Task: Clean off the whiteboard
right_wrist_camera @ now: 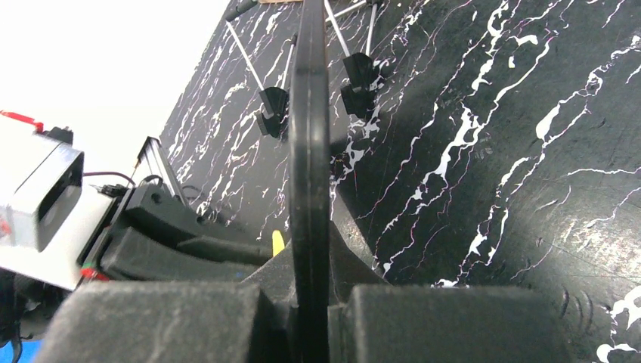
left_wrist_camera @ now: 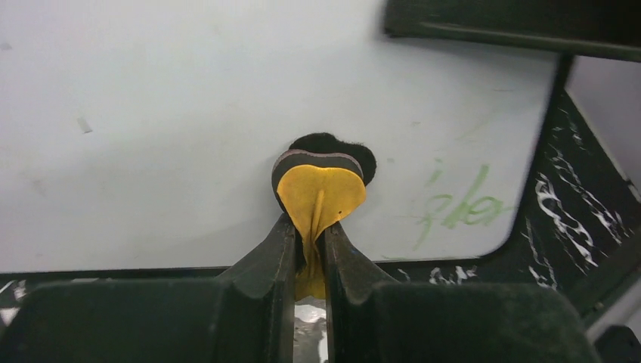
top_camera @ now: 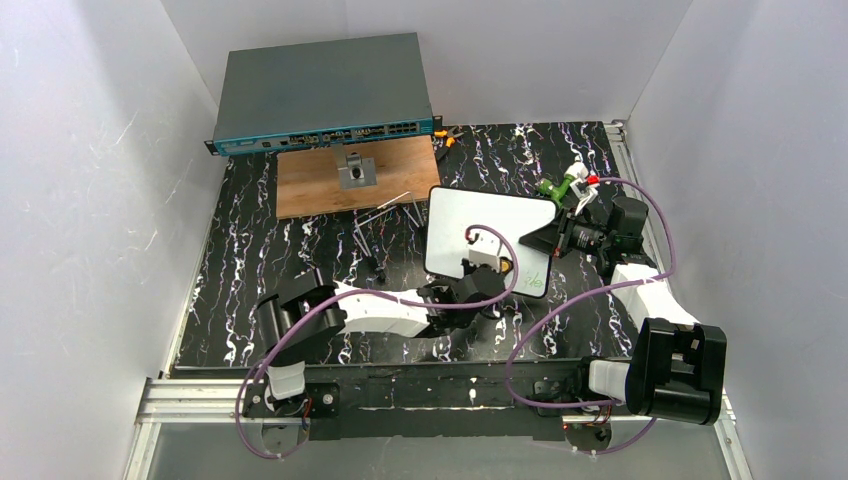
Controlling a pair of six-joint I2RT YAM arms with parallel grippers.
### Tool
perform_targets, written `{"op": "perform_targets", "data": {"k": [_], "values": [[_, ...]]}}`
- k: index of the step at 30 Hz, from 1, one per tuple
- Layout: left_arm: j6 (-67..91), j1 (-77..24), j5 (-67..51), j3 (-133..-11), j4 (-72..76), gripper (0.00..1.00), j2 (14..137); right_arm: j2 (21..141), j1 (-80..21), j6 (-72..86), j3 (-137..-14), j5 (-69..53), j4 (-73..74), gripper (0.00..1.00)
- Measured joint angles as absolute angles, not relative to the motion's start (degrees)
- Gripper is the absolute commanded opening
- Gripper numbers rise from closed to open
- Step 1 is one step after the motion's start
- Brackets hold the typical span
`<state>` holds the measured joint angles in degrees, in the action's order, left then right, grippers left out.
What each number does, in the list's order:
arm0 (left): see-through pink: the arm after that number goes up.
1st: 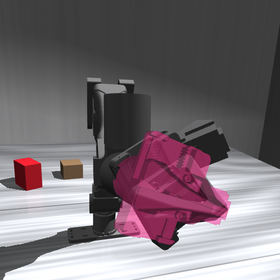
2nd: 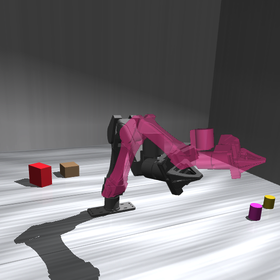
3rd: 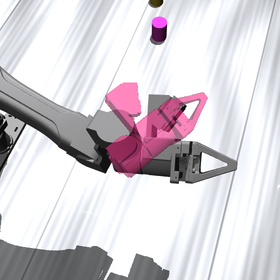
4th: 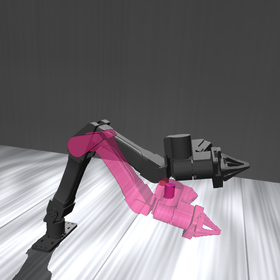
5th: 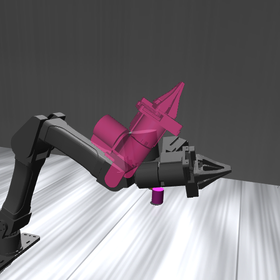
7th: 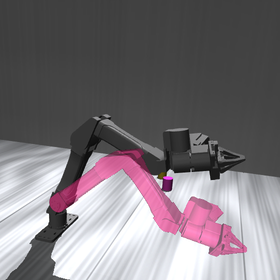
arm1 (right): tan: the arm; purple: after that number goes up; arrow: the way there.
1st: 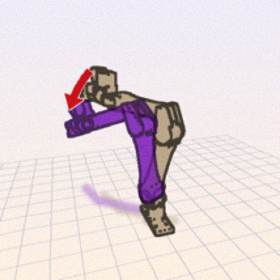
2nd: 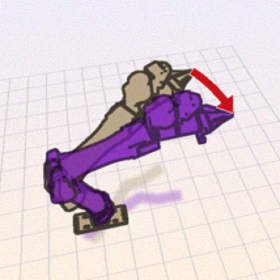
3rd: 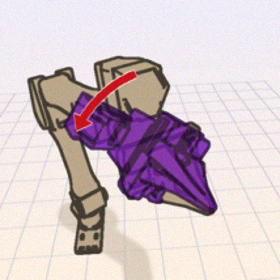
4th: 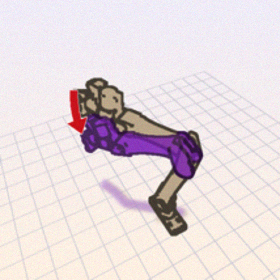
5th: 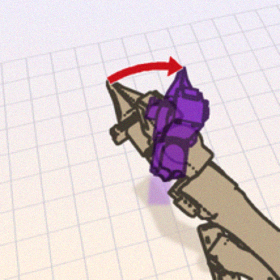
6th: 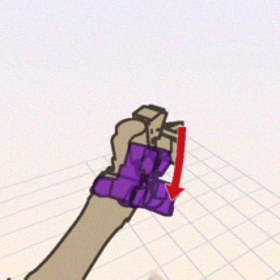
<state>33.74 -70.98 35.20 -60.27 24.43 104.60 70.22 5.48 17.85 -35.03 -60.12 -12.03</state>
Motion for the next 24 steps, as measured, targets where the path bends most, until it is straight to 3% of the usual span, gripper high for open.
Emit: {"op": "perform_targets", "data": {"k": [11, 24], "values": [[28.4, -76.2, 26.1, -71.0, 23.6, 0.00, 109.1, 70.2, 5.2, 18.3, -35.0, -61.6, -9.8, 0.01], [36.0, -76.1, 35.8, -74.2, 10.8, 0.00, 109.6, 70.2, 5.1, 17.1, -35.0, -61.2, -10.3, 0.01]]}}
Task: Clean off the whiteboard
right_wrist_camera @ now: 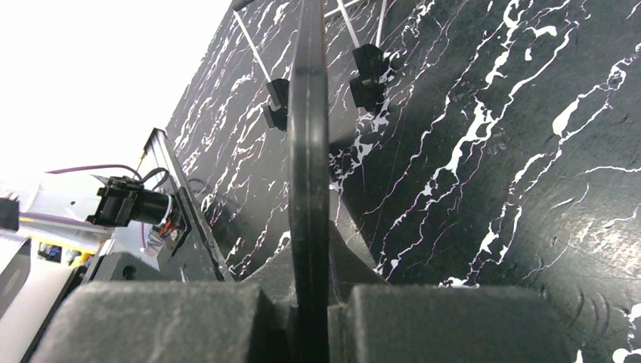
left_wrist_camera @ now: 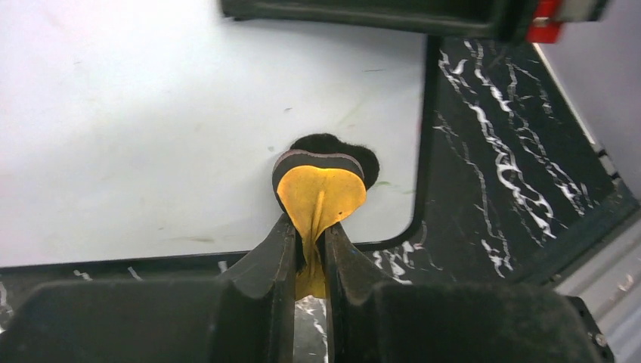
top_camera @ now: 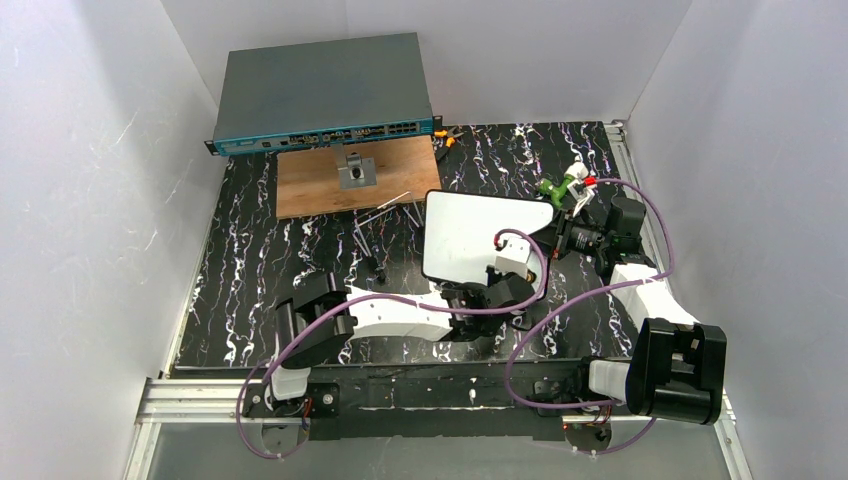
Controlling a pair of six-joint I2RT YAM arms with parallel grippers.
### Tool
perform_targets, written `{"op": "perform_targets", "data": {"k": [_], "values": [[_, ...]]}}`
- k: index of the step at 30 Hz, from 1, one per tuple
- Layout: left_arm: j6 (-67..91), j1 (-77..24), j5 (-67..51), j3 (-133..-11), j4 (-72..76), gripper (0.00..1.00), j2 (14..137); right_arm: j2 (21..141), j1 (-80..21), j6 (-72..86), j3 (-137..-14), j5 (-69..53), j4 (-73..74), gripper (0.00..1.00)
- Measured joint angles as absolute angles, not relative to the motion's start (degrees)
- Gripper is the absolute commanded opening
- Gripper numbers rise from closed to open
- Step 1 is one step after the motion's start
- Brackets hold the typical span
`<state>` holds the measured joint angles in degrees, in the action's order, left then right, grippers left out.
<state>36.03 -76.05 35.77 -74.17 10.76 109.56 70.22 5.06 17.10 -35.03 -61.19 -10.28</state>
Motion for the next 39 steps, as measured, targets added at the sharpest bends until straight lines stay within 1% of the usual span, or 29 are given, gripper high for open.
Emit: {"op": "perform_targets", "data": {"k": [6, 11, 16, 25, 32, 34, 39], "values": [[38.8, -74.2, 37.5, -72.8, 7.9, 0.00, 108.7, 70.2, 5.1, 16.6, -35.0, -60.8, -11.4, 0.01], [36.9, -73.3, 36.8, -72.6, 7.7, 0.00, 108.4, 70.2, 5.1, 16.7, -35.0, -60.4, -12.0, 0.01], [30.0, -73.8, 36.4, -73.5, 7.7, 0.00, 108.7, 70.2, 5.1, 17.1, -35.0, -60.4, -12.0, 0.01], [14.6, -78.1, 38.2, -83.7, 5.5, 0.00, 114.1, 70.2, 5.3, 17.3, -35.0, -60.7, -11.4, 0.01], [8.9, -79.6, 37.7, -85.2, 5.7, 0.00, 115.4, 70.2, 5.3, 17.1, -35.0, -61.4, -10.3, 0.01], [8.3, -79.6, 37.0, -85.1, 6.0, 0.00, 115.4, 70.2, 5.3, 16.8, -35.0, -61.5, -10.4, 0.01], [7.7, -79.4, 28.5, -82.6, 11.0, 0.00, 114.6, 70.2, 5.5, 15.9, -35.0, -62.0, -10.5, 0.01]]}}
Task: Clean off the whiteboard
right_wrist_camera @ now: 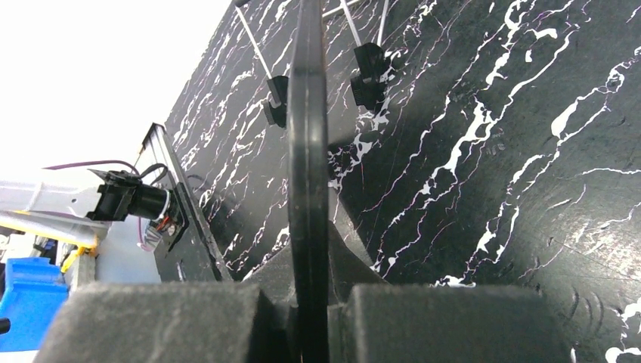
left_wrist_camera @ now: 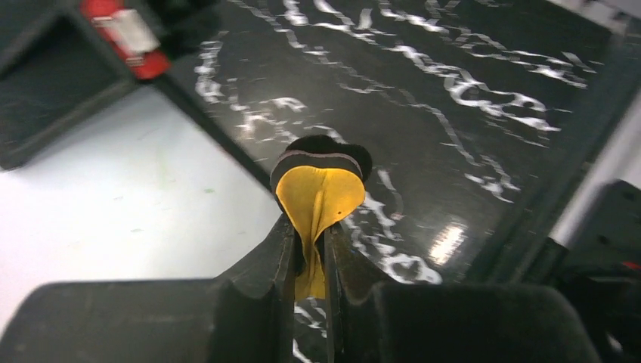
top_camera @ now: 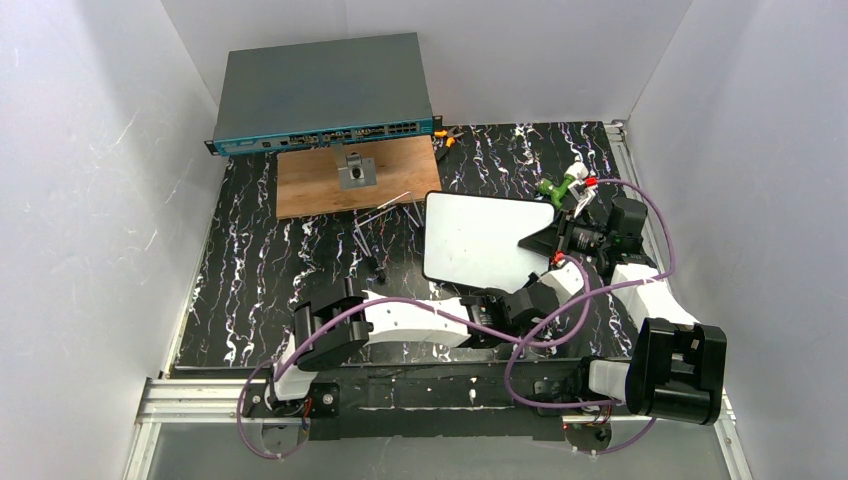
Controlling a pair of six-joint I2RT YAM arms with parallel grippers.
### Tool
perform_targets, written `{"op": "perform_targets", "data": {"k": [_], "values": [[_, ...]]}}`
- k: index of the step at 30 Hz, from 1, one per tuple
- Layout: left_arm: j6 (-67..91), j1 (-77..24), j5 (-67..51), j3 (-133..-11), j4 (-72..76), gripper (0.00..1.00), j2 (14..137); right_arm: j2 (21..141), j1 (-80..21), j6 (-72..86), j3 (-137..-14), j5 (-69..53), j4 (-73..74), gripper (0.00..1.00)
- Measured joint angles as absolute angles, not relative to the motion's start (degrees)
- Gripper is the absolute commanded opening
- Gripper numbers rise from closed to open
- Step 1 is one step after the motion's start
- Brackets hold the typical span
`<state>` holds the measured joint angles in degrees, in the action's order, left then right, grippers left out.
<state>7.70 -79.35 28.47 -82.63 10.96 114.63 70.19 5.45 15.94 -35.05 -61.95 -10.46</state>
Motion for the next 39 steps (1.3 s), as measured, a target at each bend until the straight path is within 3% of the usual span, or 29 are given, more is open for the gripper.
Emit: {"op": "perform_targets", "data": {"k": [7, 17, 23, 39], "values": [[8.2, -79.4, 15.8, -78.3, 16.7, 0.00, 114.6, 70.1, 4.7, 18.5, -35.0, -63.2, -8.4, 0.01], [12.1, -76.5, 14.3, -62.0, 20.3, 0.00, 97.8, 69.1, 4.1, 21.5, -35.4, -63.6, -7.2, 0.01], [18.4, -68.2, 16.7, -60.4, 24.5, 0.00, 88.9, 69.1, 4.2, 20.6, -35.4, -63.6, -6.9, 0.01], [21.7, -67.3, 20.2, -69.4, 15.7, 0.00, 103.1, 69.4, 5.1, 18.6, -35.4, -60.6, -6.1, 0.01]]}}
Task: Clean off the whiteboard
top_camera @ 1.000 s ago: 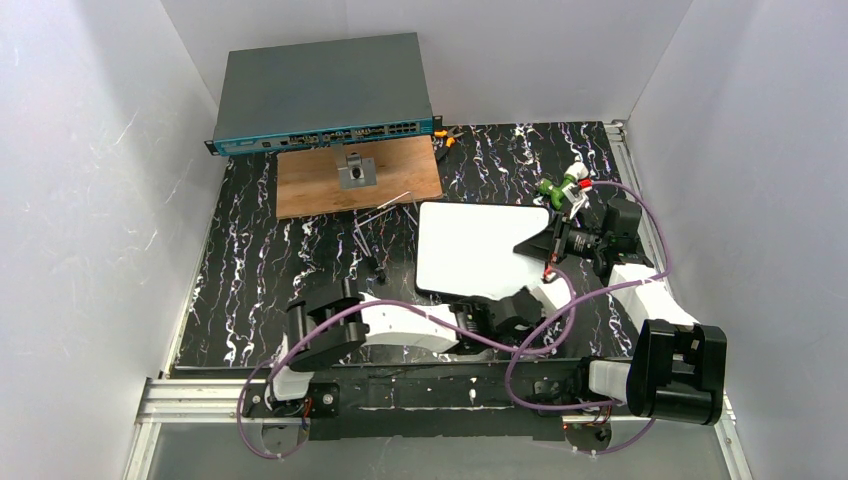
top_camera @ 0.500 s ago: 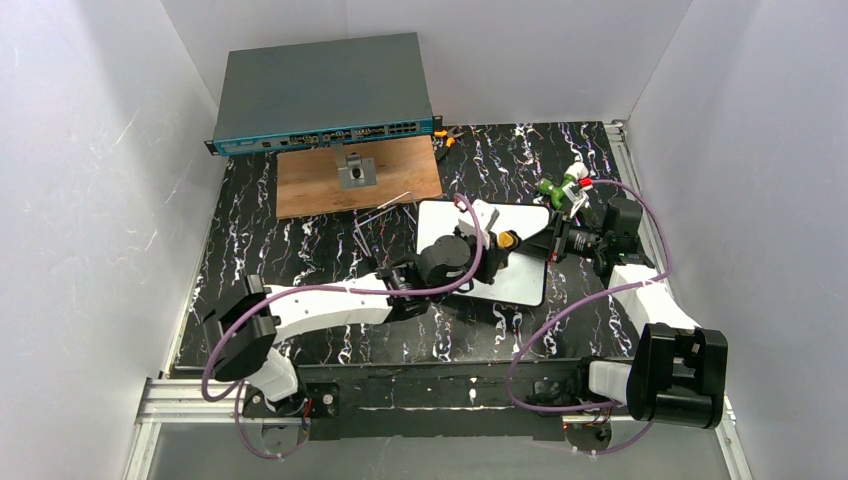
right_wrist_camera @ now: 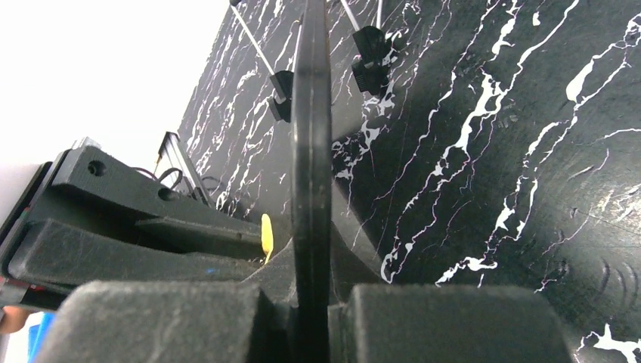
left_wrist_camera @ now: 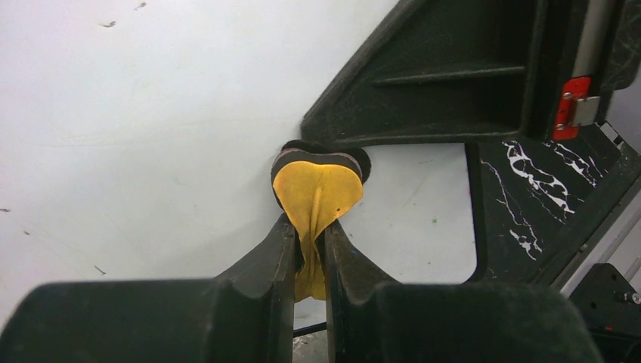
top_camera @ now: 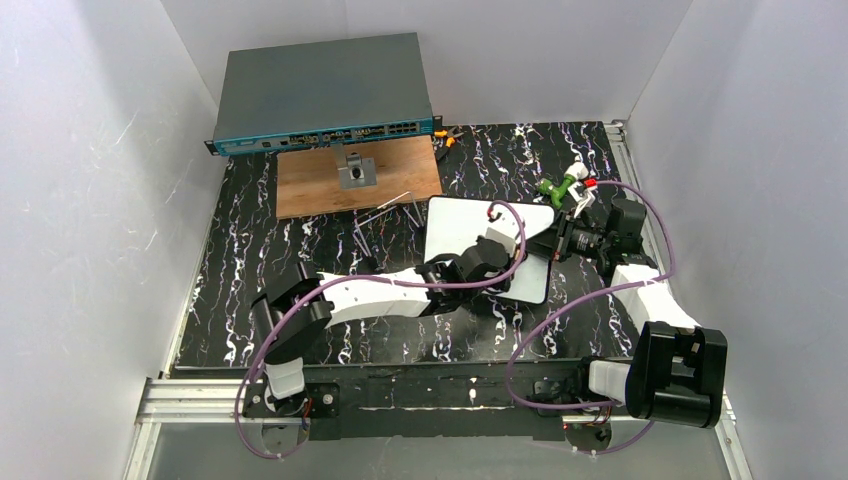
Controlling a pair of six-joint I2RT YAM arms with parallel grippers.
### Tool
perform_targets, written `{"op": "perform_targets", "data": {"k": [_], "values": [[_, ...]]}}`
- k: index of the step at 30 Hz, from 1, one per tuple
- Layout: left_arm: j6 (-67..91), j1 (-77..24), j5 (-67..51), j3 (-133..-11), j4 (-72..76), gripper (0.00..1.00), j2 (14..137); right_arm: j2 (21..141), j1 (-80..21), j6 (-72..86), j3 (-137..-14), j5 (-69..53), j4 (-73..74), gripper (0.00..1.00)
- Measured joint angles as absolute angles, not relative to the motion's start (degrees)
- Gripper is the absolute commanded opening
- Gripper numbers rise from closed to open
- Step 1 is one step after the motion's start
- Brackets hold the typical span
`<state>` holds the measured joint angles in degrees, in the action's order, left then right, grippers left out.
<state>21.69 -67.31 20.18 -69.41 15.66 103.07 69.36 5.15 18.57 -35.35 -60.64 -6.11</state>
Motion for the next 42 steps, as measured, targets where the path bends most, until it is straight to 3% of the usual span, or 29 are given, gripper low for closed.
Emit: {"op": "perform_targets", "data": {"k": [18, 22, 32, 42], "values": [[22.1, -75.1, 14.5, -78.8, 13.1, 0.00, 109.5, 69.4, 4.8, 18.7, -35.4, -62.3, -6.1, 0.01], [20.5, -75.0, 13.8, -74.9, 15.3, 0.00, 106.8, 69.4, 4.8, 18.8, -35.4, -62.3, -6.1, 0.01], [17.8, -71.0, 14.9, -59.2, 19.2, 0.00, 86.8, 69.4, 4.8, 16.1, -35.4, -65.0, -5.8, 0.01], [18.4, -69.4, 19.4, -59.1, 19.2, 0.00, 95.4, 69.4, 4.7, 10.4, -35.4, -68.8, -4.4, 0.01]]}}
